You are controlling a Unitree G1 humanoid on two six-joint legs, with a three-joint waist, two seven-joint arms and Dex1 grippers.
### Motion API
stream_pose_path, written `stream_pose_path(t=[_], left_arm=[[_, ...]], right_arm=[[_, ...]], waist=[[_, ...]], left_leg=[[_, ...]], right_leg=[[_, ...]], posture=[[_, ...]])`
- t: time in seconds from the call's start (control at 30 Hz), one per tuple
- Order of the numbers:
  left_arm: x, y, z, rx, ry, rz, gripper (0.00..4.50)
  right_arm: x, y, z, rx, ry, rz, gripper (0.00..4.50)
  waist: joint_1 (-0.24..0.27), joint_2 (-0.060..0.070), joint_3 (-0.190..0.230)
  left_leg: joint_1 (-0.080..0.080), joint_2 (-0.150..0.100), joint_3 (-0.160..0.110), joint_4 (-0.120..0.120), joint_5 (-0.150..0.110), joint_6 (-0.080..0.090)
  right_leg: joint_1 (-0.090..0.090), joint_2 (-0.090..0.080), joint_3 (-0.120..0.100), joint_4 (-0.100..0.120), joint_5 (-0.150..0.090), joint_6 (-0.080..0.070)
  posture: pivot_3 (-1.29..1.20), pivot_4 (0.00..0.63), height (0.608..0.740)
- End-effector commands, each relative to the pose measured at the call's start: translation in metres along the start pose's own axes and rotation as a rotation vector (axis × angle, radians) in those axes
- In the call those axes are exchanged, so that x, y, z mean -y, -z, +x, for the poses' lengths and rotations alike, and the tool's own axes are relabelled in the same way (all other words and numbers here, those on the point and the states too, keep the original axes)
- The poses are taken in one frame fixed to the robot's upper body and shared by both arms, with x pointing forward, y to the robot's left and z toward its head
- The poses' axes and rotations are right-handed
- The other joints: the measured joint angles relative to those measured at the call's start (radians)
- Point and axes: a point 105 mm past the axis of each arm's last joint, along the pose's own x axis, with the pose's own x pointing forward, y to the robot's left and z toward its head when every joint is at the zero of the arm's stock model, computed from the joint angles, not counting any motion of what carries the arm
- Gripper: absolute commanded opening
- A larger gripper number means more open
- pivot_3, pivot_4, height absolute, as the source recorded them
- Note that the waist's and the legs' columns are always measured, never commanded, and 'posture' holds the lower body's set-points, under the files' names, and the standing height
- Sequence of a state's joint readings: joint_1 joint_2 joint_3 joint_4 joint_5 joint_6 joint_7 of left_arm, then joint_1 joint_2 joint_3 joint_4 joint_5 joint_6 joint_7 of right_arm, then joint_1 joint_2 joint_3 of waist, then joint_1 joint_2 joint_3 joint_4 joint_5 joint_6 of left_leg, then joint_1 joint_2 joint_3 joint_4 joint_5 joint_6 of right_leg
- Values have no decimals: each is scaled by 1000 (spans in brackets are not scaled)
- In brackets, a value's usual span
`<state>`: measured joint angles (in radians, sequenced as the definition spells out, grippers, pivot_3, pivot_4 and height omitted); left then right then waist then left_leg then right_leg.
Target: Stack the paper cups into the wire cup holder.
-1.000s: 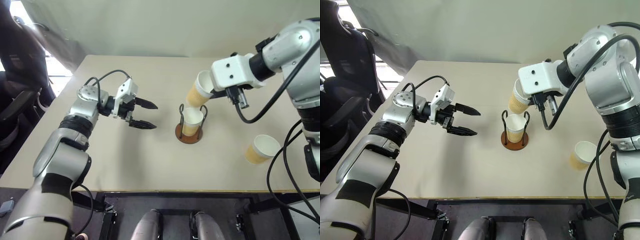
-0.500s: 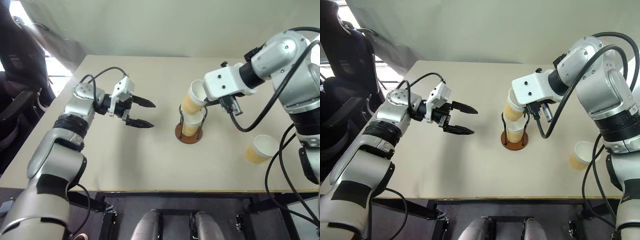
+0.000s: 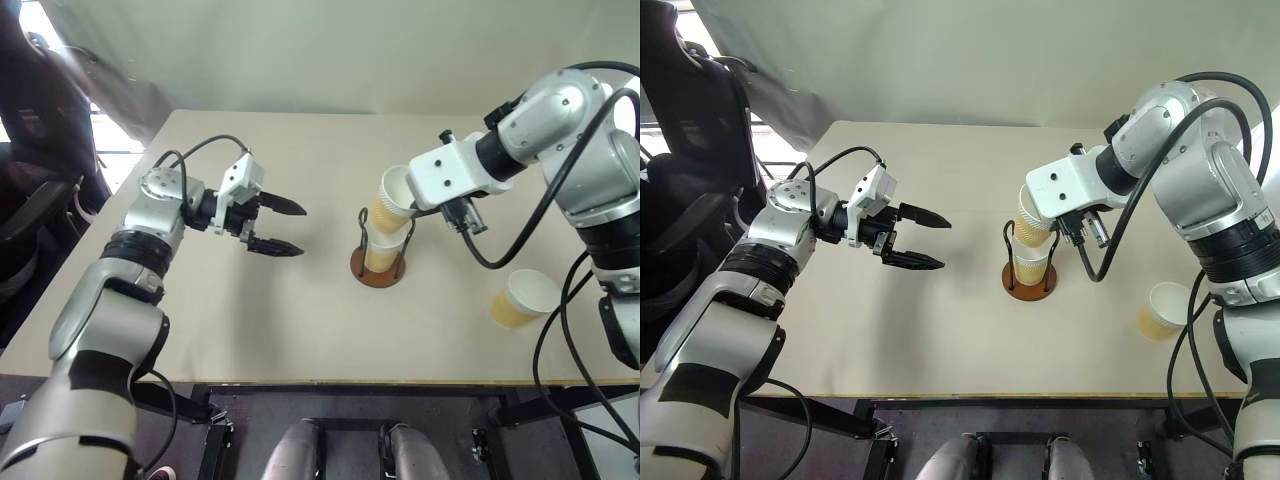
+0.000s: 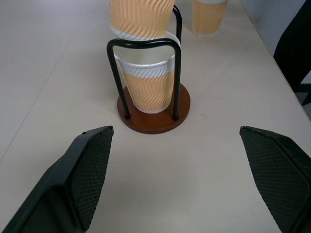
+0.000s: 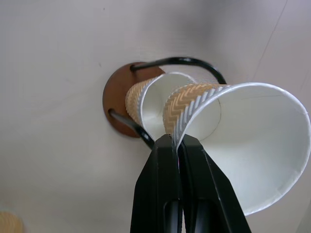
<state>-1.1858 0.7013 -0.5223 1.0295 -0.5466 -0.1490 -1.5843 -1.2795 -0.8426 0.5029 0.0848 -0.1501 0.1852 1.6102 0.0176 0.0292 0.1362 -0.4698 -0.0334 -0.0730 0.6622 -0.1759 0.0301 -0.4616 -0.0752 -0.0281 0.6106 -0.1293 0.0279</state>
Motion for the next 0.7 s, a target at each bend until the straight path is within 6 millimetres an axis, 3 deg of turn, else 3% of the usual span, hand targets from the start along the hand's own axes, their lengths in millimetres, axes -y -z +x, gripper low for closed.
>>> stream_pose_path(t=[0.03,0.5,0.7], left_arm=[[0,-7,-4,23,9,30,4500],[1,-4,-6,23,2,28,4500],[1,-5,-7,24,1,28,4500]], right_arm=[[2,-6,-8,-5,12,-37,41],[-1,-13,3,12,-10,-72,41],[1,-14,4,13,-4,-80,1915]], waist=[[-1,0,0],[-2,0,0],[-1,0,0]], left_leg=[[0,0,0,0,0,0],[0,0,0,0,0,0],[0,0,0,0,0,0]], right_leg=[[0,0,0,0,0,0],[0,0,0,0,0,0],[0,0,0,0,0,0]], posture=[[0,150,740],[0,150,740],[0,150,740]])
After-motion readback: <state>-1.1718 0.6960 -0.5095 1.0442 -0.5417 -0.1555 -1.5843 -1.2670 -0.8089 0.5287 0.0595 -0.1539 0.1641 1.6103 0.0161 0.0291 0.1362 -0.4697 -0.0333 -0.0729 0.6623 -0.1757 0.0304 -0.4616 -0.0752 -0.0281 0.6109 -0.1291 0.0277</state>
